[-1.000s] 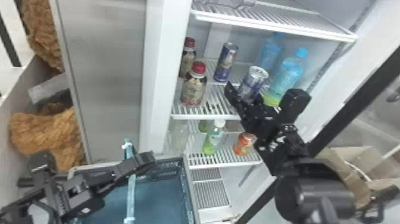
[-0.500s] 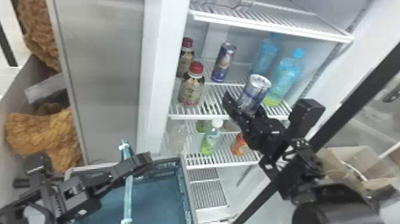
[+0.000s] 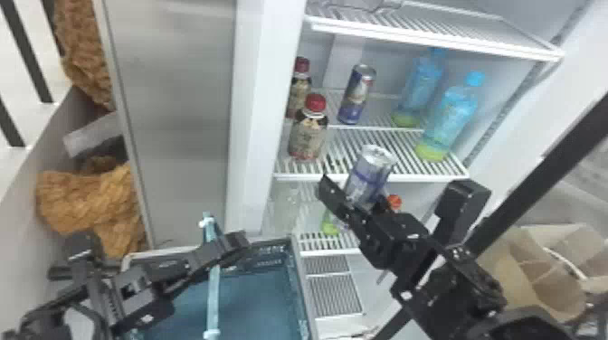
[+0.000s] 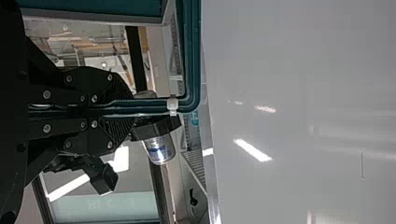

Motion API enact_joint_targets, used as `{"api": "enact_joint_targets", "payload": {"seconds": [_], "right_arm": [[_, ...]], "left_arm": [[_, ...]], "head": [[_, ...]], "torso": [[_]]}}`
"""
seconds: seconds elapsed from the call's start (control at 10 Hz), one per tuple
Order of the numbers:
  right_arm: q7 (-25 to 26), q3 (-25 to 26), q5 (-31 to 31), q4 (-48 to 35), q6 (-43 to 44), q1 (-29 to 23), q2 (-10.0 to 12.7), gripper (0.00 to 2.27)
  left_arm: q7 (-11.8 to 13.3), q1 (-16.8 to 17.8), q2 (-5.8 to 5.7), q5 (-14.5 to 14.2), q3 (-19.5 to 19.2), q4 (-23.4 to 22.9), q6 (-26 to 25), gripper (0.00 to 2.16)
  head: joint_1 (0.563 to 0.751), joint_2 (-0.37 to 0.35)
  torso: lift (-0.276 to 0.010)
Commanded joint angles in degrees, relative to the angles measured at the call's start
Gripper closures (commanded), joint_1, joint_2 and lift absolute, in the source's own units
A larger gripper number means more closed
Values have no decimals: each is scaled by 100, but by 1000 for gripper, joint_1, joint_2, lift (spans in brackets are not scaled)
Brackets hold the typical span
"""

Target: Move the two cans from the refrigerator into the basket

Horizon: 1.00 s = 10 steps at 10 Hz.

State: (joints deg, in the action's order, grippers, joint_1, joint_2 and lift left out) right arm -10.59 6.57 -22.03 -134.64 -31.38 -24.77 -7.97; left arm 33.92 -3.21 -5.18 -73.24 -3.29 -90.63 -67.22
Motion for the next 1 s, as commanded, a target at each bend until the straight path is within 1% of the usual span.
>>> {"api": "enact_joint_targets", "payload": {"seconds": [0.0,0.2,0.5,0.9], "right_arm": [[-66,-108,-93,-71,-181,-138,6,1285],[-171,-291,-162,-43,-476,-307,6,1285],[-382,-497,-173,112,-743,-391,-3,1285],[-611,-691,-162,252,-1053,-476,-47,1283]], "left_arm": [[0,-2,0,0,-3,0,0,1191],[0,-2,0,0,-26,0,0,1191],[0,12,9,11,-14,0,0,1191],[0,26,0,11,-14,0,14,1191]], "head": [[695,-255],[695,-232],[695,-189],[695,-162]], "torso": [[-31],[-31],[-31],[-31]]}}
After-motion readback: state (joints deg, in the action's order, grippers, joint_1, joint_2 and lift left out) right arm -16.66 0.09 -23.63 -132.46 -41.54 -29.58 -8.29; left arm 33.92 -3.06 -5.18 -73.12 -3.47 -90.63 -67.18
